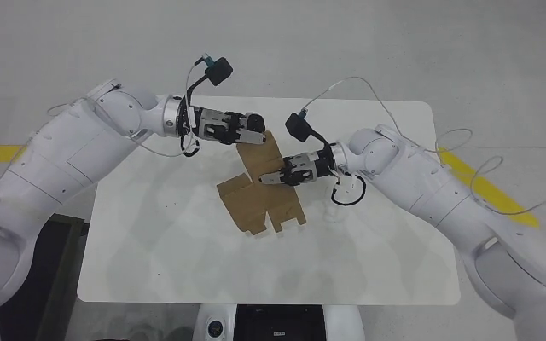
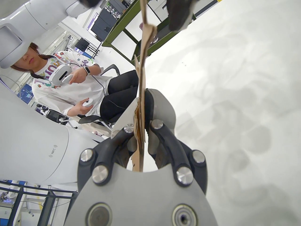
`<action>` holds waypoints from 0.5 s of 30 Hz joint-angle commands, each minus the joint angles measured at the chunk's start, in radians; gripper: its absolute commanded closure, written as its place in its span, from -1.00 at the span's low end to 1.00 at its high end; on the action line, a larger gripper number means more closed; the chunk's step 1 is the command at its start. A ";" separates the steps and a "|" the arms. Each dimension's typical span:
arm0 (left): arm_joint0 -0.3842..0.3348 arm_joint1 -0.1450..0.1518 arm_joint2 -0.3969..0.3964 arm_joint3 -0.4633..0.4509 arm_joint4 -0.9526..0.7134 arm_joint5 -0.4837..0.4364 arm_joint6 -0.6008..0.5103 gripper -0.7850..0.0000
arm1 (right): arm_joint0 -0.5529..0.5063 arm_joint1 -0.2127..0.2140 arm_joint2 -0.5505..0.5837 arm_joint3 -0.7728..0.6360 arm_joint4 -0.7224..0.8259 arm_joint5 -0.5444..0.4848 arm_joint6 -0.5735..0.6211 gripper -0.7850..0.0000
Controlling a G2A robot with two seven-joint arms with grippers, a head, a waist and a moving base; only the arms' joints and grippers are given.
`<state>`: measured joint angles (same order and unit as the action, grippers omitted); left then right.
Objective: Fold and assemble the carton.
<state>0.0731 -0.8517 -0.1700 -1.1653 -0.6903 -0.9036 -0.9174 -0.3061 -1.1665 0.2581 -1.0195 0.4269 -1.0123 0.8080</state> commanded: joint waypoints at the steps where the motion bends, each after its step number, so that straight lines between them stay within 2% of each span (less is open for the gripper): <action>1: -0.007 0.004 -0.001 0.024 -0.028 -0.018 0.019 -1.00 | -0.005 0.000 0.013 0.013 0.020 0.000 0.000 1.00; 9: 0.003 0.013 0.000 0.145 -0.040 -0.106 0.107 -1.00 | -0.050 0.000 0.124 0.068 0.075 0.000 0.000 1.00; 15: 0.044 0.005 -0.012 0.189 -0.059 -0.109 0.109 -1.00 | -0.073 -0.010 0.190 0.116 0.092 0.000 0.000 1.00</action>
<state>0.1087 -0.8451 -0.1786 -0.9770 -0.7483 -1.0125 -0.8077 -0.3757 -1.1742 0.4392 -0.9109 0.5187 -1.0123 0.8078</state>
